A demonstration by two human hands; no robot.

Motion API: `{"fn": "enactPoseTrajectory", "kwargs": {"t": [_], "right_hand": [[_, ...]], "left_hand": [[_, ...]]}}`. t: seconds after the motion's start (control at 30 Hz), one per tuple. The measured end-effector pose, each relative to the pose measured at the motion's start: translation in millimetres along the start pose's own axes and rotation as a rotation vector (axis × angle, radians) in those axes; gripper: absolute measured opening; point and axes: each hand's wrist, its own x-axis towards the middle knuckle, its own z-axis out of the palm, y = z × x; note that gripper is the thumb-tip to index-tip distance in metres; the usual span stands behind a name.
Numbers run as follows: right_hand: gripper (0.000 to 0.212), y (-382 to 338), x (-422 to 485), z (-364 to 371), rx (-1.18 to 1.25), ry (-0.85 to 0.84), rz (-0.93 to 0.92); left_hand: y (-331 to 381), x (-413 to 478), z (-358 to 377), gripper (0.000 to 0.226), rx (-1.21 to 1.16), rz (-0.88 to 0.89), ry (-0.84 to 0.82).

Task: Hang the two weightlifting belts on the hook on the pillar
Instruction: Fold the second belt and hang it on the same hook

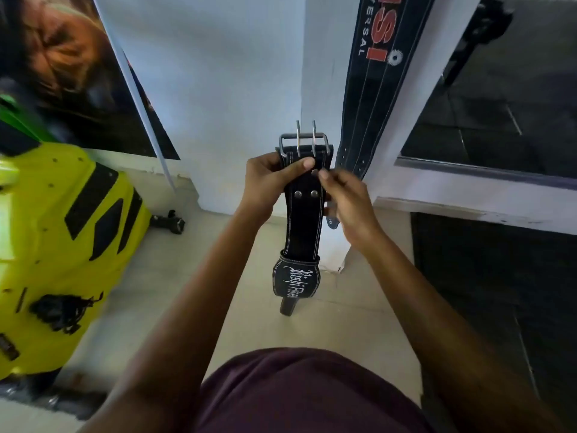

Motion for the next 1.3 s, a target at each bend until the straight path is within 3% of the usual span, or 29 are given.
{"fn": "enactPoseTrajectory", "kwargs": {"t": [0.13, 0.3, 0.47, 0.57, 0.67, 0.77, 0.9, 1.07, 1.3], "right_hand": [[0.004, -25, 14, 13, -0.004, -0.003, -0.045], [0.024, 51, -19, 46, -0.178, -0.128, 0.070], [0.025, 91, -46, 67, -0.315, -0.103, 0.148], [0.013, 50, -34, 73, -0.141, -0.048, 0.047], [0.005, 3, -16, 74, -0.134, 0.028, -0.089], [0.010, -29, -8, 75, -0.129, 0.037, -0.185], [0.005, -61, -4, 68, -0.036, 0.034, -0.254], [0.006, -64, -6, 65, -0.050, -0.029, -0.222], [0.004, -25, -29, 62, -0.134, -0.114, -0.137]], "left_hand": [[5, -2, -20, 0.030, -0.036, 0.013, 0.021], [10, 2, -47, 0.020, -0.005, -0.006, -0.015], [7, -2, -66, 0.059, 0.011, -0.024, -0.043], [12, -8, -71, 0.036, -0.006, -0.029, -0.048], [20, -14, -71, 0.014, -0.056, -0.017, -0.127], [16, -20, -84, 0.012, 0.000, 0.013, -0.215], [-19, -45, -114, 0.013, 0.310, -0.039, -0.357], [-35, -65, -101, 0.011, 0.266, -0.022, -0.232], [37, -47, -70, 0.005, -0.153, 0.051, 0.016]]}}
